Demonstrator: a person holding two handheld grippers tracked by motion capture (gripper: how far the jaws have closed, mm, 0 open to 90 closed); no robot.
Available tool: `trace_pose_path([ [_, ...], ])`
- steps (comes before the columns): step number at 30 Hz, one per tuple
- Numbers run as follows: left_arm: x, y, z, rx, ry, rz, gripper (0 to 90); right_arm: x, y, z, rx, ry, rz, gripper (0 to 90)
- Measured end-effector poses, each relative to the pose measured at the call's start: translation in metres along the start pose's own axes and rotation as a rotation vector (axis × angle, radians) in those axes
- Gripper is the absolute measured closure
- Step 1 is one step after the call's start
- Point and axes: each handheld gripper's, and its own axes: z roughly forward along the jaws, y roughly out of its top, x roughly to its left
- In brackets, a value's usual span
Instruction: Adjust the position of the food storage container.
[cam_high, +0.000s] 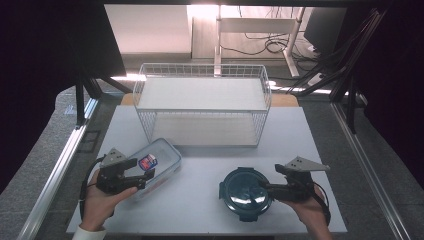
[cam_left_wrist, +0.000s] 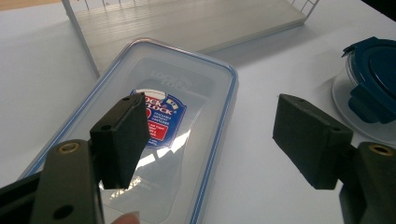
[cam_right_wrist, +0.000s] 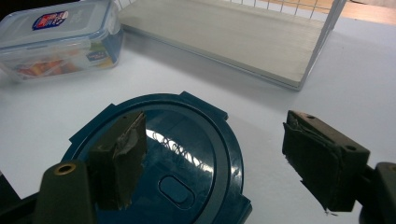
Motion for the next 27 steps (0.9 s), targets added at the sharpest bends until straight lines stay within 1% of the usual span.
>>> trace_pose_path([
  [4,-0.001,0.004,0.001,0.002,0.001,0.006,27.7,0.001,0.001,0.0,0.001,0.002,0.007,21.9],
  [8,0.004,0.012,0.005,0.0,0.003,0.007,29.5,0.002,0.002,0.0,0.002,-0.001,0.007,22.0],
  [10,0.009,0.016,0.008,0.005,0.003,0.005,30.0,0.002,0.002,0.0,0.001,-0.001,0.004,22.0],
  [12,0.015,0.019,0.01,0.006,0.01,-0.01,30.7,0.001,0.002,0.001,-0.004,0.004,-0.002,22.0],
  [15,0.025,0.022,0.013,0.011,0.001,-0.038,31.2,0.0,0.002,0.001,-0.004,-0.002,0.003,22.0],
  [18,0.034,0.026,0.015,0.021,0.012,-0.051,32.2,-0.002,0.002,0.0,-0.005,-0.009,0.009,22.0],
  [20,0.037,0.03,0.015,0.024,0.025,-0.049,33.3,-0.002,0.002,-0.002,-0.008,-0.01,0.01,22.0],
  [23,0.041,0.036,0.016,0.033,0.041,-0.038,37.4,-0.001,0.003,-0.004,-0.01,-0.018,0.006,21.9],
  [27,0.046,0.041,0.02,0.044,0.041,-0.041,40.0,-0.001,0.003,-0.003,-0.008,-0.022,0.004,21.7],
])
